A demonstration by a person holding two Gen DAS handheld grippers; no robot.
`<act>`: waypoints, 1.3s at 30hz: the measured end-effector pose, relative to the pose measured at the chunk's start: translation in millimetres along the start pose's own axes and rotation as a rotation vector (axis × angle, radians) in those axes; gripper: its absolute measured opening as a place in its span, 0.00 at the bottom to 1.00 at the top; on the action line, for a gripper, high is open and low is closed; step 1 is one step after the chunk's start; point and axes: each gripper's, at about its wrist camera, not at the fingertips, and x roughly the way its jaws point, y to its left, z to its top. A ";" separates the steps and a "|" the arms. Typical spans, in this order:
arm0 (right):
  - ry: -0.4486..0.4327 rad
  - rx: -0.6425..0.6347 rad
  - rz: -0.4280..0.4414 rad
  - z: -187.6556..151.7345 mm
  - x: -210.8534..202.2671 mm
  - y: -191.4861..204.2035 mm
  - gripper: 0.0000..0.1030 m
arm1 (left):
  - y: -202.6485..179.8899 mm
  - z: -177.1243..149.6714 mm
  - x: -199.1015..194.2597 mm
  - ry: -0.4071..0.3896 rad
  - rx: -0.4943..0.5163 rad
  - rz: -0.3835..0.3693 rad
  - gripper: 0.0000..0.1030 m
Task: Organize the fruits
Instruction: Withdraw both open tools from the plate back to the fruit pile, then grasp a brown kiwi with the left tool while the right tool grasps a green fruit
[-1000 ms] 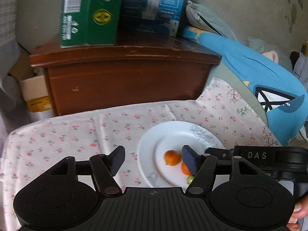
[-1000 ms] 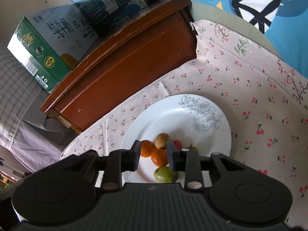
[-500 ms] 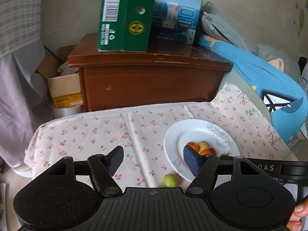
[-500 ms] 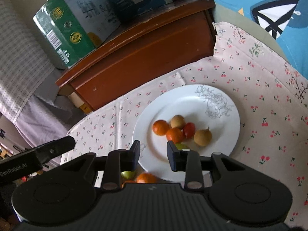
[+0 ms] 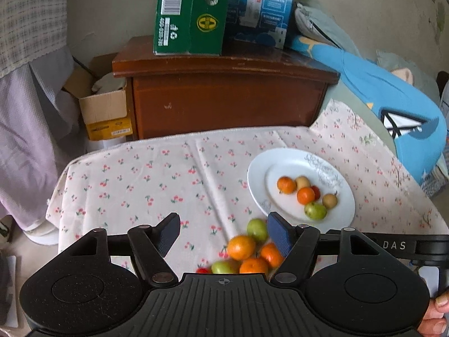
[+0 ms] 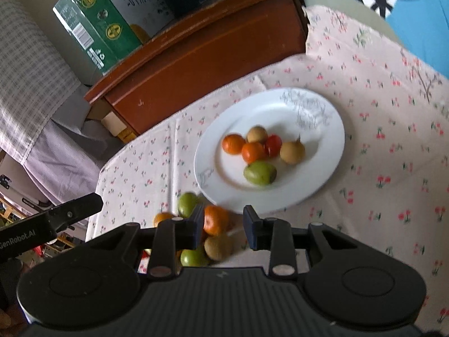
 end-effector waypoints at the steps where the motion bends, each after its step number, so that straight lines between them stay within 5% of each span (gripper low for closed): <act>1: 0.007 -0.001 0.001 -2.5 0.8 0.0 0.31 | 0.1 -3.0 0.3 0.008 0.000 -0.002 0.67; 12: 0.056 -0.037 0.019 -16.5 13.0 6.5 0.31 | -5.4 -34.8 11.3 0.091 0.031 -0.032 0.67; 27: 0.053 -0.003 0.026 -24.6 33.5 1.7 0.30 | -16.4 -58.9 29.5 0.097 0.094 -0.073 0.63; 33: 0.050 0.021 0.011 -24.4 35.2 -0.7 0.30 | -14.8 -62.3 40.2 0.122 0.074 -0.083 0.56; 39: 0.070 0.064 0.037 -26.1 40.2 -4.7 0.27 | -18.9 -66.5 49.3 0.156 0.079 -0.098 0.38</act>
